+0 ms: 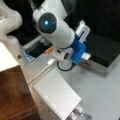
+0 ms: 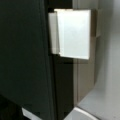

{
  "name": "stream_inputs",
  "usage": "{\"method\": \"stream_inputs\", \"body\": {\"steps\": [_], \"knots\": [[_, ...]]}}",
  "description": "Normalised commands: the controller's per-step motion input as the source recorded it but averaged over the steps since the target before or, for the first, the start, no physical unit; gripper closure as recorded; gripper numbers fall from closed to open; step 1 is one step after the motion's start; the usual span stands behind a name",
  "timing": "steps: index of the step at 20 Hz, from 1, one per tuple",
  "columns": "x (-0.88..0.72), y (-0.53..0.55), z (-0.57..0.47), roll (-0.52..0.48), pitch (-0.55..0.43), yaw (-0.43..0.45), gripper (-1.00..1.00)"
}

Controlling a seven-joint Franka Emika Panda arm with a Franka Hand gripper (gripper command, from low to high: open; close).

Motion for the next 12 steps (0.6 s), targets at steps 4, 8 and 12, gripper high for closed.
{"method": "stream_inputs", "body": {"steps": [4,8,12], "knots": [[0.06,0.10,-0.26,0.260,-0.175,-0.109,-1.00],[-0.04,0.11,-0.30,0.225,-0.158,-0.089,-1.00],[-0.12,0.11,-0.24,0.246,-0.147,-0.117,-1.00]]}}
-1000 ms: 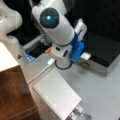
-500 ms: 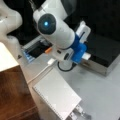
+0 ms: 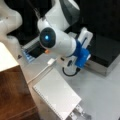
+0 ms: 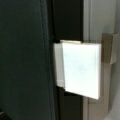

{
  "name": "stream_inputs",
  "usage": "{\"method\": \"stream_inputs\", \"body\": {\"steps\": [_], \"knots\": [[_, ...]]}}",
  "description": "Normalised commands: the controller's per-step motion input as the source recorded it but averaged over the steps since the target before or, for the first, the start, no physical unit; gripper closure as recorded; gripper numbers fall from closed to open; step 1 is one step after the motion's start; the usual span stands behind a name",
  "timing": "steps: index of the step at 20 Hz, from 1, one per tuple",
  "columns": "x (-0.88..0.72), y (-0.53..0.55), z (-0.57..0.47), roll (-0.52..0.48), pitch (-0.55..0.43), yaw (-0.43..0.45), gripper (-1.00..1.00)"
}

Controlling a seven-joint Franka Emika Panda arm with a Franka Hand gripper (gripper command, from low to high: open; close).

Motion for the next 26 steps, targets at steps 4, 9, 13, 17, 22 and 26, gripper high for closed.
{"method": "stream_inputs", "body": {"steps": [4,9,13,17,22,26], "knots": [[-0.18,0.08,-0.22,0.268,-0.156,-0.112,-1.00],[-0.20,0.08,-0.21,0.282,-0.129,-0.098,-1.00],[-0.15,0.05,-0.26,0.252,-0.126,-0.081,-1.00],[-0.12,0.04,-0.29,0.265,-0.124,-0.037,-1.00],[-0.10,0.00,-0.22,0.334,-0.152,0.037,-1.00],[-0.06,-0.04,-0.15,0.324,-0.096,0.046,-1.00]]}}
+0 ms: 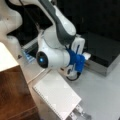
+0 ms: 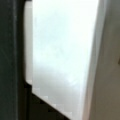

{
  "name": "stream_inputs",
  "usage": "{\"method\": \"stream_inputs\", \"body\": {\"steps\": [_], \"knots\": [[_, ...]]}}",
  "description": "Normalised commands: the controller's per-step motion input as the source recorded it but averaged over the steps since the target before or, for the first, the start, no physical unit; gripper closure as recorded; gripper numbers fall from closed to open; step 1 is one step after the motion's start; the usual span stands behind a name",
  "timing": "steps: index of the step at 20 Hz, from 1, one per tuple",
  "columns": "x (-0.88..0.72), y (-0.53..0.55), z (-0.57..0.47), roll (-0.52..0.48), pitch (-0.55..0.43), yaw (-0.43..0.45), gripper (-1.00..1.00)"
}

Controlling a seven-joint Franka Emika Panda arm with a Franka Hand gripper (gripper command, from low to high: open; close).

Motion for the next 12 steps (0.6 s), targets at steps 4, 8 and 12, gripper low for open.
{"method": "stream_inputs", "body": {"steps": [4,8,12], "knots": [[0.02,-0.06,-0.11,0.305,-0.073,-0.027,-1.00],[0.09,-0.05,-0.13,0.272,-0.088,-0.058,-1.00],[0.16,-0.03,-0.15,0.258,-0.091,-0.076,-1.00]]}}
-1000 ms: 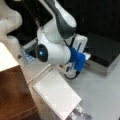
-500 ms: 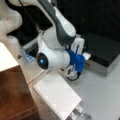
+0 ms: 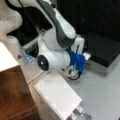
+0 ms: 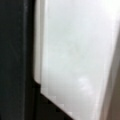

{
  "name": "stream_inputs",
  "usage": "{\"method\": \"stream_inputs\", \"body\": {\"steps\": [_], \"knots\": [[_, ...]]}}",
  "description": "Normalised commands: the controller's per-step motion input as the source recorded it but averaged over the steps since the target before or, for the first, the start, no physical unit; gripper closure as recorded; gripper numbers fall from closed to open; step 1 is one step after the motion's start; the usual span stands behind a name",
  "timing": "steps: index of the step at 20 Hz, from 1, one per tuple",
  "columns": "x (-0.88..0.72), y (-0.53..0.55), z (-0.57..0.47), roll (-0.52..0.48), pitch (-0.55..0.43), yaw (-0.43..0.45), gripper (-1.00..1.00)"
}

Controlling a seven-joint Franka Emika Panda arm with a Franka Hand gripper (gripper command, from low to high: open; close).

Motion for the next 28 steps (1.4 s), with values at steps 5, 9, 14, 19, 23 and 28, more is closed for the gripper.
{"method": "stream_inputs", "body": {"steps": [5,9,14,19,23,28], "knots": [[0.22,-0.06,-0.15,0.226,-0.095,-0.070,-1.00],[0.21,-0.08,-0.15,0.193,-0.090,-0.041,-1.00],[0.16,-0.09,-0.15,0.163,-0.082,-0.015,1.00],[0.12,-0.07,-0.13,0.135,-0.070,-0.009,1.00],[0.11,-0.06,-0.11,0.130,-0.067,-0.014,1.00],[0.10,-0.05,-0.11,0.129,-0.077,-0.013,1.00]]}}
